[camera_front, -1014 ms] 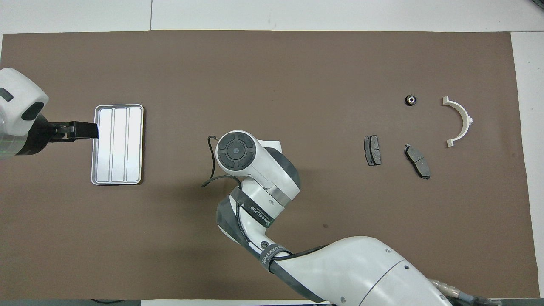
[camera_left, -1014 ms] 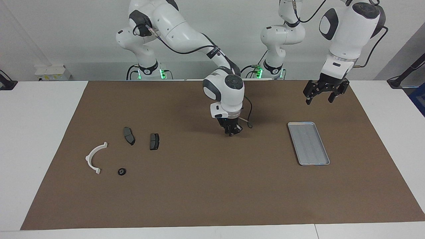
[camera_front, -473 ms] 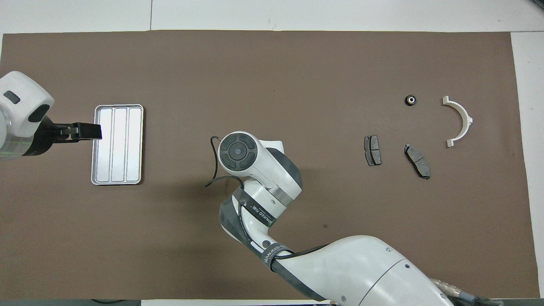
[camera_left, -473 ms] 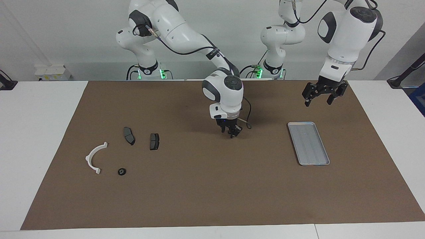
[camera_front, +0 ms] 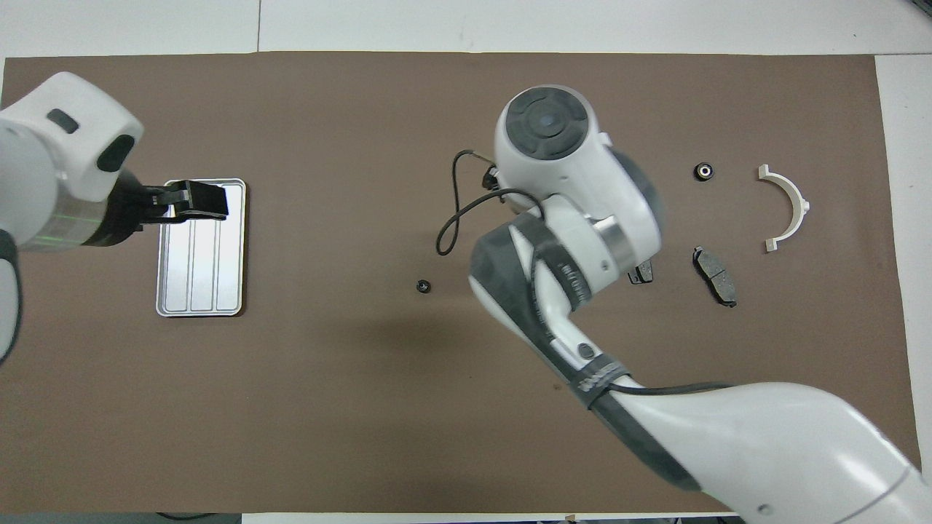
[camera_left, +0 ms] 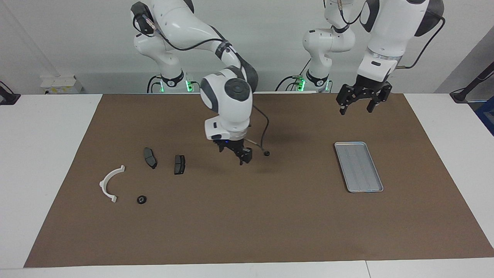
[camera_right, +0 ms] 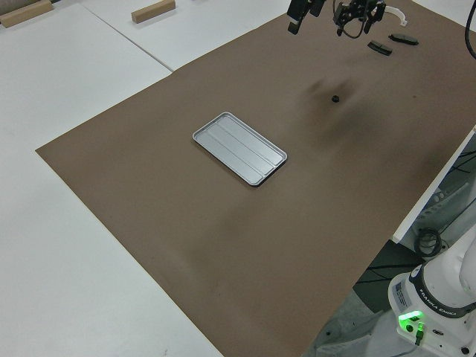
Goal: Pick bearing gear from pile to tray
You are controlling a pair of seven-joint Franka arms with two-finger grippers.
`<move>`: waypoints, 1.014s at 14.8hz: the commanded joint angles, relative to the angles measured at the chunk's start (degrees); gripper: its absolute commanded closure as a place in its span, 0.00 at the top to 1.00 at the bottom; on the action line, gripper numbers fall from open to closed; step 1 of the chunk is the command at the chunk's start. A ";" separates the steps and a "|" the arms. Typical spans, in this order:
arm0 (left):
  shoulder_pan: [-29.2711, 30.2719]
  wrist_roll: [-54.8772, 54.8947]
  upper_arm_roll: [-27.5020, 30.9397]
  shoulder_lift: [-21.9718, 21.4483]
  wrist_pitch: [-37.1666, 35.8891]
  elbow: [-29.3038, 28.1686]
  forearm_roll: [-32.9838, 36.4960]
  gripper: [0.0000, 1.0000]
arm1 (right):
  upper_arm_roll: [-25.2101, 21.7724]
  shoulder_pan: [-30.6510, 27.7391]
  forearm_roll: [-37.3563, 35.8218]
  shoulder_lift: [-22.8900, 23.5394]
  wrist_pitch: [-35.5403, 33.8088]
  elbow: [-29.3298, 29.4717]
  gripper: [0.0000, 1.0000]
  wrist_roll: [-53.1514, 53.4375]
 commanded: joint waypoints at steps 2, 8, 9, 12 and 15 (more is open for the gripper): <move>-14.31 -19.48 0.46 16.58 2.33 10.52 5.76 1.00 | 1.05 -12.38 1.38 -2.63 -2.59 -1.55 1.00 -24.90; -18.21 -27.52 0.37 25.32 16.38 6.26 5.43 1.00 | 0.88 -24.27 0.60 -1.93 10.03 -10.41 1.00 -37.88; -18.38 -27.52 0.37 24.97 19.54 2.41 5.25 1.00 | 0.79 -24.97 0.42 -1.67 13.90 -12.69 1.00 -37.80; -18.12 -27.52 0.28 22.86 21.60 -4.21 4.90 0.99 | 0.61 -26.29 0.24 2.63 20.15 -12.80 1.00 -37.62; -18.38 -28.05 0.28 20.93 21.68 -8.95 4.81 0.99 | 0.53 -26.65 0.24 4.92 23.33 -12.80 1.00 -37.44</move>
